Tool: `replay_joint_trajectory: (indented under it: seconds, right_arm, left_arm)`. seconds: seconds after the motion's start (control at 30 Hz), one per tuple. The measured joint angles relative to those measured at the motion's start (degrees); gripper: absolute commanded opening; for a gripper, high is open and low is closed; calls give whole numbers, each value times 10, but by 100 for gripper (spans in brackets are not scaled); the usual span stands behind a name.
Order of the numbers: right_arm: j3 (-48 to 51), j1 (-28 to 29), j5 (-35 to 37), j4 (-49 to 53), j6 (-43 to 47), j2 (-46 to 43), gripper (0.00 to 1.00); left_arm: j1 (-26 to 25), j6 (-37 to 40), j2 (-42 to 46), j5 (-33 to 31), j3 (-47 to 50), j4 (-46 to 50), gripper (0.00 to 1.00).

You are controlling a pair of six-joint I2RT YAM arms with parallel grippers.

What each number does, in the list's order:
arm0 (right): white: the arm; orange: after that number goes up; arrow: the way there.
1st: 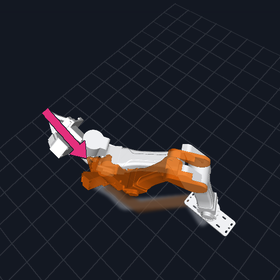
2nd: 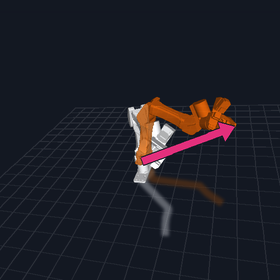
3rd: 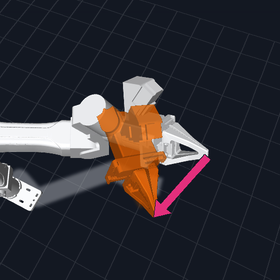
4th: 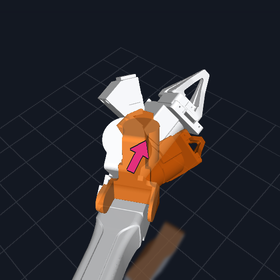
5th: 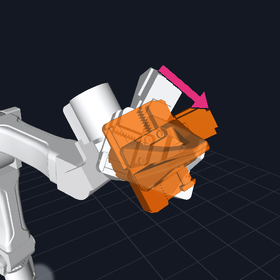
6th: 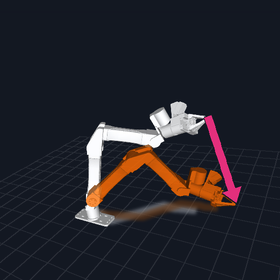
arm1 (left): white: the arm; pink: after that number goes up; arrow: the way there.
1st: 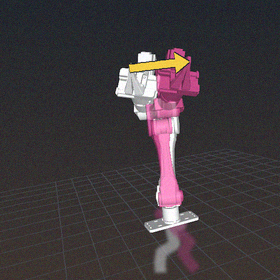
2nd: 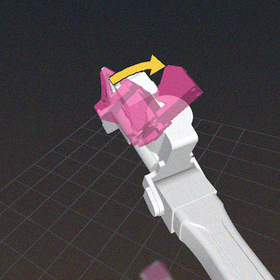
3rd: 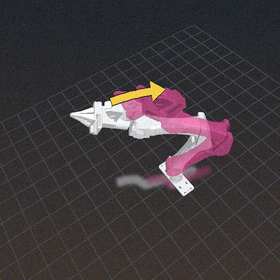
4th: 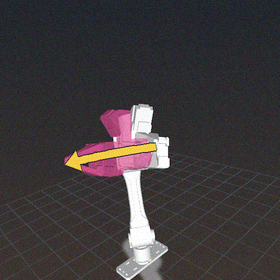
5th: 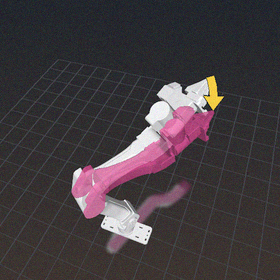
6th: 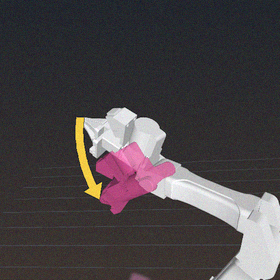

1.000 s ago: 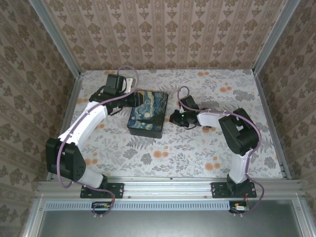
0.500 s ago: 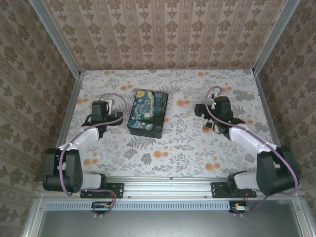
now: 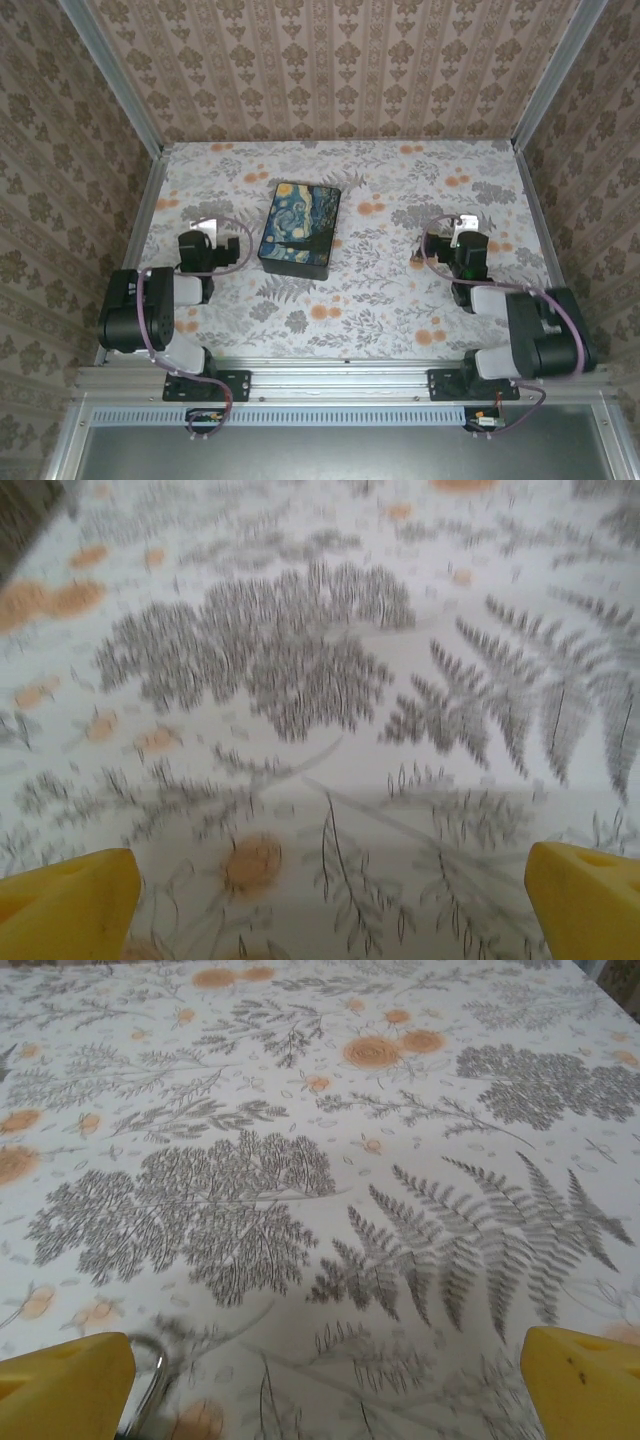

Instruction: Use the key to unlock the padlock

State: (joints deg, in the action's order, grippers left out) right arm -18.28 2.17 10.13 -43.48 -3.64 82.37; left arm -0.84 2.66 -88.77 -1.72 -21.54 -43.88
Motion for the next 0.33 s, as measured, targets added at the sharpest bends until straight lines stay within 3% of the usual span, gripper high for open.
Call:
replay_joint_trajectory:
  seconds: [0.07,0.33]
  right_arm:
    - [-9,4,0,-28,6,53,100]
    - [-39,2,-12,-46,11,59,100]
  left_arm:
    - [-2,0,0,0,-5,-17,100]
    - [-10,7,0,3,-6,-36,100]
